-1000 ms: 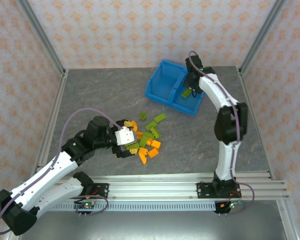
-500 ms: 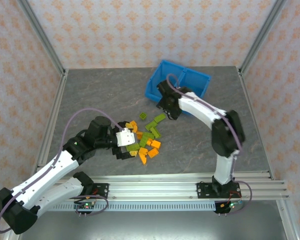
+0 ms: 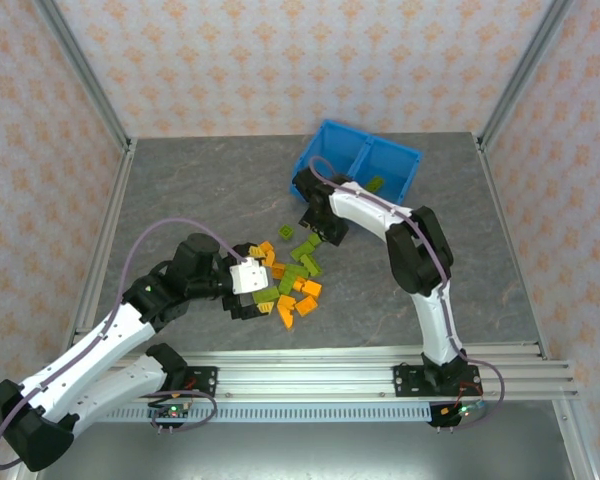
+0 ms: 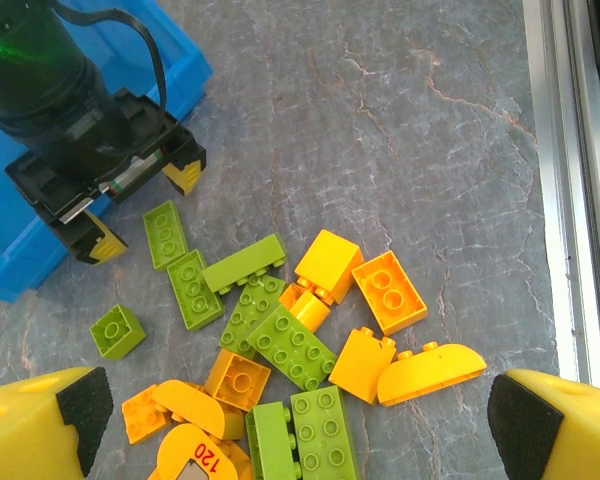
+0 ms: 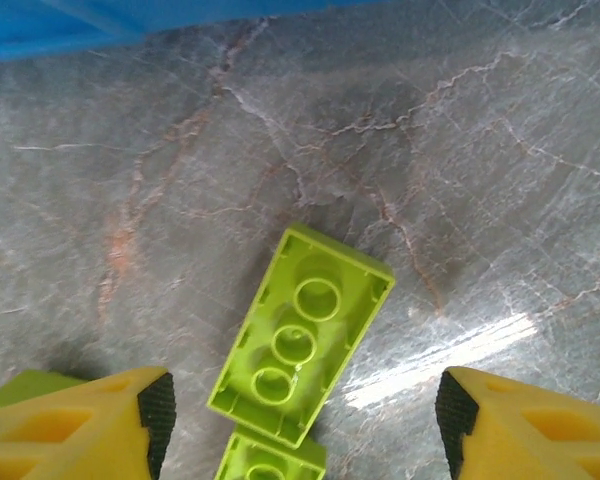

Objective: Sort the legos into containers by color

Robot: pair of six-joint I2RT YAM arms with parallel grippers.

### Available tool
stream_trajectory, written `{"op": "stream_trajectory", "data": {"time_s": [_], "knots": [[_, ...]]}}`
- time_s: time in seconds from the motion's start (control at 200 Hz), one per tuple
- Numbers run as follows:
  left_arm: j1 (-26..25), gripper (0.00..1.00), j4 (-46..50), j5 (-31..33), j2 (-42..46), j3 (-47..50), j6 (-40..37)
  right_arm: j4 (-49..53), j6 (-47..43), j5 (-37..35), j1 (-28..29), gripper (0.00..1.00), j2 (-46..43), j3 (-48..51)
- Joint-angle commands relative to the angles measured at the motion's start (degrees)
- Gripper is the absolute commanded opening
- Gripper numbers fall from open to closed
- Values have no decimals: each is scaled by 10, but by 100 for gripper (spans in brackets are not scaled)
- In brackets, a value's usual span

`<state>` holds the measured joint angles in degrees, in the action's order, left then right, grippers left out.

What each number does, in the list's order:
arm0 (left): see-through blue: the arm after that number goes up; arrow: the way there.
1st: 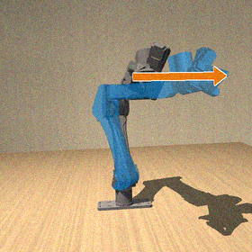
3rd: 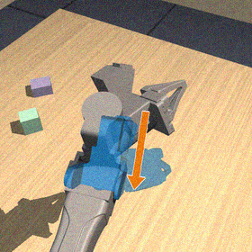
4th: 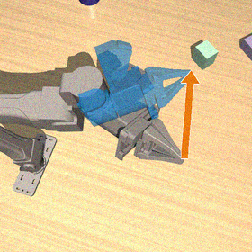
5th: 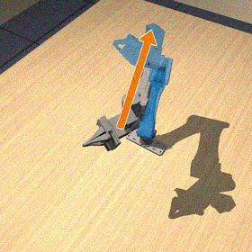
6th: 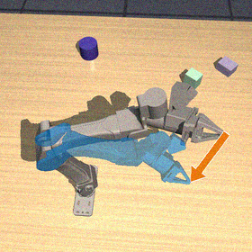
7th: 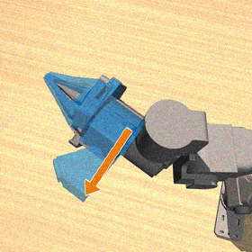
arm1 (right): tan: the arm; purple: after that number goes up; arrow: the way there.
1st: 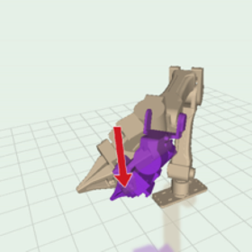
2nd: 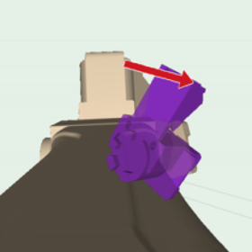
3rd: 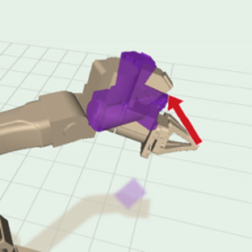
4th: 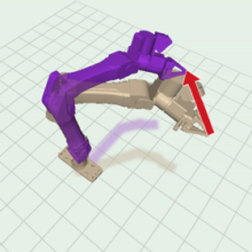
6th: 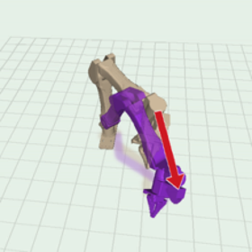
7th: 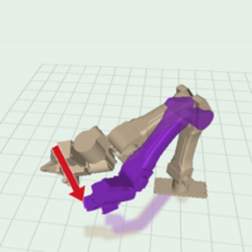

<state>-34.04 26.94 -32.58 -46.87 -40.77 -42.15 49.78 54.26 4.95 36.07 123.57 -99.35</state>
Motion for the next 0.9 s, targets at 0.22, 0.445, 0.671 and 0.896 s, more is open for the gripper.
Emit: {"op": "stream_trajectory", "data": {"time_s": [0.22, 0.445, 0.671, 0.896], "knots": [[-3, 100, 8, -5, -1, -10, -14, 24, -19, -23, 5, 55, 51, -14], [-2, 100, 8, -1, -4, -9, -14, 10, -24, -21, 5, 30, 20, 42], [-2, 100, 8, -5, -13, -12, -14, -3, -44, -12, 5, 28, -38, 82], [-2, 100, 10, 0, -14, -12, -13, 4, -121, 33, 5, 63, -57, 91]]}}
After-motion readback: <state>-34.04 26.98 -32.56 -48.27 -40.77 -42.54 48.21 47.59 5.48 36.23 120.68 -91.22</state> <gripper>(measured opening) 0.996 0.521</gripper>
